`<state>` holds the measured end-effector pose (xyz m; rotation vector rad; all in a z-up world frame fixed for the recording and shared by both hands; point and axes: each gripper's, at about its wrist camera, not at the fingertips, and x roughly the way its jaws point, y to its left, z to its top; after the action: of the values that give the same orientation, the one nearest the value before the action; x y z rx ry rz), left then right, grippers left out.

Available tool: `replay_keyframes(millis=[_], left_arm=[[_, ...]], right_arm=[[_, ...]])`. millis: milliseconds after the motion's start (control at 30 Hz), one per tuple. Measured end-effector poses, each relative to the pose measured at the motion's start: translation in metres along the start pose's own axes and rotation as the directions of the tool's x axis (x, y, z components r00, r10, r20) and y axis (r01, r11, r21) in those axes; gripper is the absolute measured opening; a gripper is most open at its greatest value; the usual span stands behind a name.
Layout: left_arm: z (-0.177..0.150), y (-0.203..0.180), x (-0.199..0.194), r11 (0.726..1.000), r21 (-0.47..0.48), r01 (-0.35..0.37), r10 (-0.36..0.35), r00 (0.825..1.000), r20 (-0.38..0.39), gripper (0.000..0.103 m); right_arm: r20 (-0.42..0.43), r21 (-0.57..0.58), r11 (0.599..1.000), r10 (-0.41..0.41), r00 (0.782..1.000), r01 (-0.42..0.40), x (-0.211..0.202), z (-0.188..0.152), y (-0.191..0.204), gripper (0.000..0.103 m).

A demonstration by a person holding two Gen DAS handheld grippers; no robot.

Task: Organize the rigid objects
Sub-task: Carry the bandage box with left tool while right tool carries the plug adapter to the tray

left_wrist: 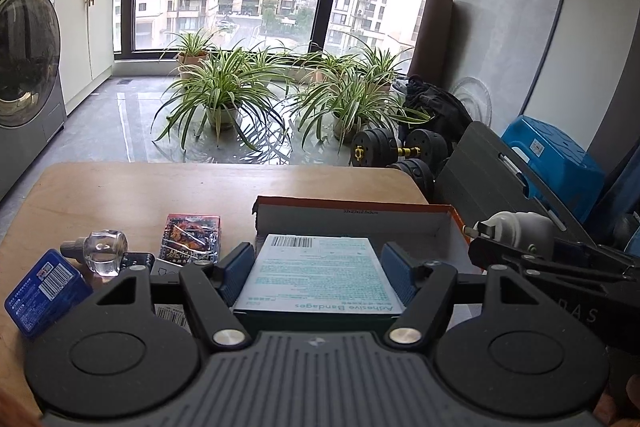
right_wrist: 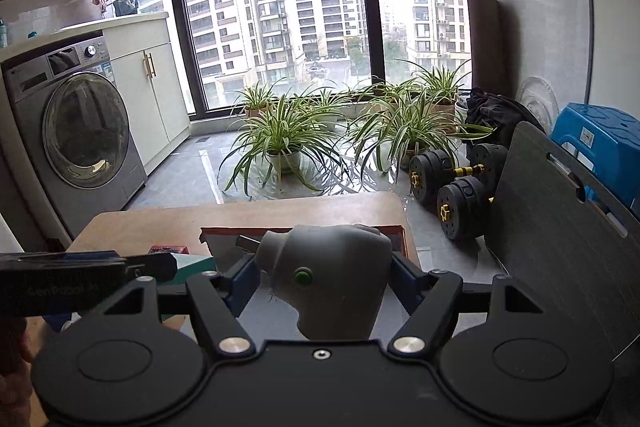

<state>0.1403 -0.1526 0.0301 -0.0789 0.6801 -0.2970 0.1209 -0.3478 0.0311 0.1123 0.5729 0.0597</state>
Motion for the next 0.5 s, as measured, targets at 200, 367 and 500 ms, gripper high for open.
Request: replay_keyframes(millis=[200, 367, 500], left_arm=[[0.003, -0.001, 0.014, 1.0, -0.005, -0.006, 0.006, 1.0, -0.01, 0.072], [0.005, -0.003, 0.023, 1.0, -0.004, -0.002, 0.002, 1.0, -0.015, 0.072], [0.006, -0.004, 0.029, 1.0, 0.002, 0.003, -0.003, 1.0, -0.02, 0.072]], right_arm=[[-0.032, 0.01, 1.0, 0.006, 0.999, -0.005, 0.022, 0.002, -0.005, 0.083], [-0.051, -0.003, 1.0, -0.009, 0.999, 0.009, 0.033, 0.004, -0.008, 0.083], [-0.056, 0.001, 1.0, -0.02, 0.998, 0.02, 0.038, 0.007, -0.01, 0.083]])
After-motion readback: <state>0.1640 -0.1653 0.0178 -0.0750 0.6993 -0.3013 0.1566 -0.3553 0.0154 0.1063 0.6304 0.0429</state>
